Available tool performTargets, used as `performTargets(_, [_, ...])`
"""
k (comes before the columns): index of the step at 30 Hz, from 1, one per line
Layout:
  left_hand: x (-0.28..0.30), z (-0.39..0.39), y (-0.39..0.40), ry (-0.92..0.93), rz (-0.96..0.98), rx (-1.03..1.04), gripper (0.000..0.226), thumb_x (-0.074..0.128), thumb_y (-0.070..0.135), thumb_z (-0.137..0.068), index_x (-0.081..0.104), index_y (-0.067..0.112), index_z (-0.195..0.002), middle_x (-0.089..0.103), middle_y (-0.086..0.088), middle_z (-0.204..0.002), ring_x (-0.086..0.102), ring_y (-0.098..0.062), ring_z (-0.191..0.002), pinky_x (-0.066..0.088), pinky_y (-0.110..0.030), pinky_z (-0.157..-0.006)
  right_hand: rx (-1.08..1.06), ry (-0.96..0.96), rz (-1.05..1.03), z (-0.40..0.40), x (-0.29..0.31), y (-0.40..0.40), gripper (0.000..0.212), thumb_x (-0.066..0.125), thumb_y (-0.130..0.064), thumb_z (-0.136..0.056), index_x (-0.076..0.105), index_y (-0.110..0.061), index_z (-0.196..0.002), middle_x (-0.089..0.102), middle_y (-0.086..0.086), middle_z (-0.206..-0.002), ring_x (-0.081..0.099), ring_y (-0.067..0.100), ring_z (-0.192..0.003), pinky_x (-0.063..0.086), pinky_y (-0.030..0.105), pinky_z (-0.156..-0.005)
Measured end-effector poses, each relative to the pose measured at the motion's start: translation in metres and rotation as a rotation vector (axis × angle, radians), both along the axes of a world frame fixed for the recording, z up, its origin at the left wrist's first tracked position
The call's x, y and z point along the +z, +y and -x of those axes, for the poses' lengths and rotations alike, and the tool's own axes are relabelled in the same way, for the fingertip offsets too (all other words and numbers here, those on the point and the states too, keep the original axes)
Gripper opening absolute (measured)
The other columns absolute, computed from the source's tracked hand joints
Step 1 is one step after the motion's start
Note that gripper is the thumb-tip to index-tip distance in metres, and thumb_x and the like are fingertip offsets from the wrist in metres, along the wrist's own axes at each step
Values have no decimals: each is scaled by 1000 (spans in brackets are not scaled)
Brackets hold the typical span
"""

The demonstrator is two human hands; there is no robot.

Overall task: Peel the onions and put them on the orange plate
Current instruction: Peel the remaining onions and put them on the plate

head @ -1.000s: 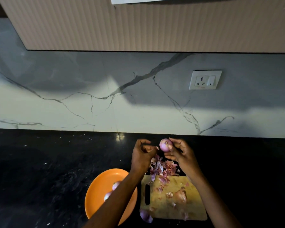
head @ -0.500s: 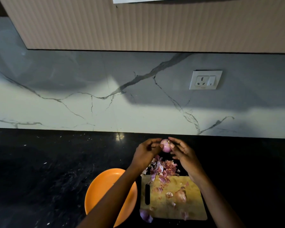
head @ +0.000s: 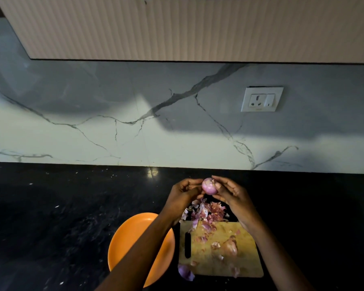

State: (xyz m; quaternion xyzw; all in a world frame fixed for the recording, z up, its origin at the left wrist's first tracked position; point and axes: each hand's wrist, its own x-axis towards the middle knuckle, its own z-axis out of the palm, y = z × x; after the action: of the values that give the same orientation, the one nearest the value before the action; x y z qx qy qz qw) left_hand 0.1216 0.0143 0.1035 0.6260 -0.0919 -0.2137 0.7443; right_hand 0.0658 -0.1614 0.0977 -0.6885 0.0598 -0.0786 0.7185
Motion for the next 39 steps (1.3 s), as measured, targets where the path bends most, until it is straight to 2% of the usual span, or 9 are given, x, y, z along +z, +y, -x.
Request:
performTargets(4, [2, 1, -2, 32, -1, 0, 22, 71, 12, -91, 67, 8, -112, 73, -14, -109, 70, -28, -105, 56, -38, -96, 10, -2, 6, 0, -2, 0, 36, 64, -29, -90, 66, -19, -124, 72, 0, -122, 67, 19, -116, 56, 34, -97])
performTargets(12, [-4, 2, -2, 148, 121, 9, 17, 66, -1, -90, 67, 5, -106, 73, -16, -103, 69, -26, -99, 52, -39, -97, 29, 14, 18, 2, -5, 1, 38, 68, -30, -89, 67, -20, -126, 71, 0, -124, 66, 19, -118, 52, 46, -103])
performTargets(16, [-3, 5, 0, 143, 158, 8, 19, 64, -2, -90, 66, 4, -108, 74, -15, -102, 70, -25, -100, 52, -38, -97, 37, 24, -7, 2, -3, 1, 39, 69, -28, -88, 66, -19, -126, 71, 2, -124, 67, 18, -118, 52, 45, -104])
performTargets(23, [-7, 7, 2, 84, 111, 8, 31, 67, 0, -89, 62, -3, -120, 70, -24, -115, 67, -35, -113, 52, -42, -102, 42, 24, -9, 2, -4, 0, 41, 70, -26, -88, 66, -18, -128, 71, 2, -125, 65, 18, -120, 52, 44, -104])
performTargets(27, [-8, 7, 0, 91, 98, 54, 22, 63, -7, -90, 66, -1, -112, 72, -23, -109, 69, -32, -103, 56, -36, -93, 37, 25, -40, 1, -3, -1, 36, 67, -23, -91, 66, -18, -127, 71, 2, -124, 66, 20, -119, 56, 35, -97])
performTargets(29, [-7, 6, 0, 83, 74, 57, 22, 60, -8, -92, 65, -1, -112, 73, -22, -108, 69, -30, -101, 55, -38, -94, 28, 18, -41, 0, -2, 0, 36, 68, -24, -90, 66, -19, -126, 72, 1, -123, 67, 19, -118, 56, 33, -95])
performTargets(34, [-2, 8, -2, 83, 84, 34, 22, 57, 11, -100, 66, 1, -117, 73, -16, -113, 68, -30, -111, 53, -39, -101, -6, 3, -58, -2, 0, 1, 38, 70, -28, -85, 68, -21, -122, 73, 1, -121, 67, 18, -117, 55, 35, -97])
performTargets(36, [-3, 10, -4, 93, 115, 48, 29, 64, 22, -96, 67, 2, -117, 73, -17, -114, 68, -29, -112, 52, -38, -101, -25, -9, -77, -2, 0, 2, 36, 71, -28, -84, 69, -23, -120, 73, 1, -121, 67, 19, -117, 55, 34, -96])
performTargets(39, [-7, 14, -10, 101, 89, 110, 45, 76, 35, -86, 66, -1, -111, 73, -19, -95, 70, -30, -91, 55, -39, -88, -43, -30, -50, -3, -2, 5, 36, 71, -31, -85, 69, -26, -121, 72, 2, -122, 66, 19, -118, 53, 38, -99])
